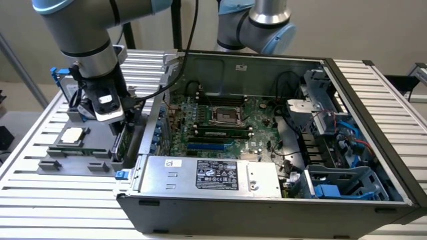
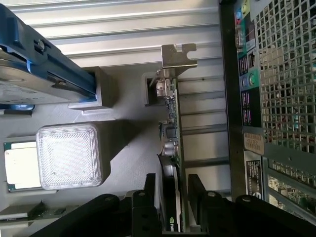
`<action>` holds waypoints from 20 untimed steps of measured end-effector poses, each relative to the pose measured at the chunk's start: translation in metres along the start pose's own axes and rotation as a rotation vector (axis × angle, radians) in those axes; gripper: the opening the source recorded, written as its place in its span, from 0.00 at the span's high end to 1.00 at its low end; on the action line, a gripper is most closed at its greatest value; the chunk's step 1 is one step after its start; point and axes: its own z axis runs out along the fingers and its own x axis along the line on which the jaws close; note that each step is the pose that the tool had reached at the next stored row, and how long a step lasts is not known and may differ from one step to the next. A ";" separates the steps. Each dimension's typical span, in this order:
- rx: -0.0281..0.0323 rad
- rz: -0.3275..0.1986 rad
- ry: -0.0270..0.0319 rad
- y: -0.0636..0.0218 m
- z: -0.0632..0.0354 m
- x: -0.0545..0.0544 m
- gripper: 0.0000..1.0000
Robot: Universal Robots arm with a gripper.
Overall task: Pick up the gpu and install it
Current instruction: 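Pick up the gpu and move the gpu toward the slot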
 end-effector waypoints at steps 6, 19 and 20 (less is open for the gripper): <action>0.0001 0.000 0.0001 0.0009 0.0029 0.000 0.63; 0.0000 0.000 0.0000 0.0012 0.0030 0.000 0.73; 0.0000 0.000 0.0008 0.0012 0.0030 0.000 0.73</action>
